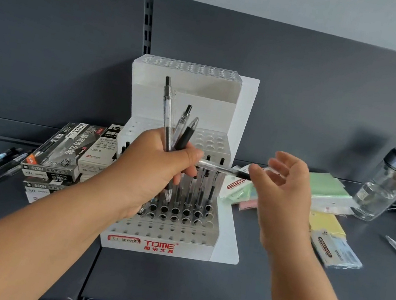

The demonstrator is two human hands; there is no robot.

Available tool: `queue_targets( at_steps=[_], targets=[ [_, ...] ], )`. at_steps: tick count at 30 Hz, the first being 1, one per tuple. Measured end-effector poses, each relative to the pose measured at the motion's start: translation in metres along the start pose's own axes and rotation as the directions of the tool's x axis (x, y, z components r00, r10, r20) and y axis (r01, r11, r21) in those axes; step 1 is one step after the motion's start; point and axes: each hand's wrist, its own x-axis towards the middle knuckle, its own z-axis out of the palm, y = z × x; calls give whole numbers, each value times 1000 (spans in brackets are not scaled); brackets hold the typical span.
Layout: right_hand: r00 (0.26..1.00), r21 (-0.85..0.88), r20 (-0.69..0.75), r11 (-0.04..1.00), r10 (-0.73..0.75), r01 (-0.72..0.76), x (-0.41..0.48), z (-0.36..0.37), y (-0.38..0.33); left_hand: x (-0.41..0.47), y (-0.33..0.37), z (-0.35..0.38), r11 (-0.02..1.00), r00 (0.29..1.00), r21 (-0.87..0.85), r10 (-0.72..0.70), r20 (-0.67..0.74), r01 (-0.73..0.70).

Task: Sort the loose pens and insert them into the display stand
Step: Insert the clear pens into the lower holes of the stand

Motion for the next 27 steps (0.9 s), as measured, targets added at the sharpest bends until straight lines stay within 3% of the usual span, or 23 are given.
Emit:
queue_targets(
  at_steps=[1, 3, 5, 7, 10, 14, 17, 27],
  targets=[
    [987, -154, -7, 976, -158, 155, -4, -1, -2, 1, 0, 1, 1000, 1000, 3, -2, -12, 2],
    [901, -275, 119, 858, -418, 435, -13, 1, -9, 3, 0, 4, 1000, 1000, 6, -3, -22, 3],
    [795, -285, 293, 745, -531, 603, -17, 6, -12, 4, 1, 8, 1000, 1000, 3, 3, -18, -3],
    [732, -289, 381, 679, -565, 675, -17, 11, -11, 4, 4, 11, 1000, 1000, -5, 15, 7, -15],
    [787, -279, 357, 747, -503, 604, -14, 11, -13, 2, 8, 12, 1000, 999, -27, 14, 29, -13],
    [904, -30, 281, 939, -321, 343, -9, 5, -18, 4, 8, 6, 997, 1000, -69, -17, 4, 17],
    [927, 54, 240, 957, -289, 284, -7, 6, -20, 6, 6, 1, 996, 1000, -81, -25, -3, 25],
    [942, 34, 194, 962, -273, 272, -10, 14, -5, 1, 1, -6, 997, 999, -76, -32, -15, 31]
  ],
)
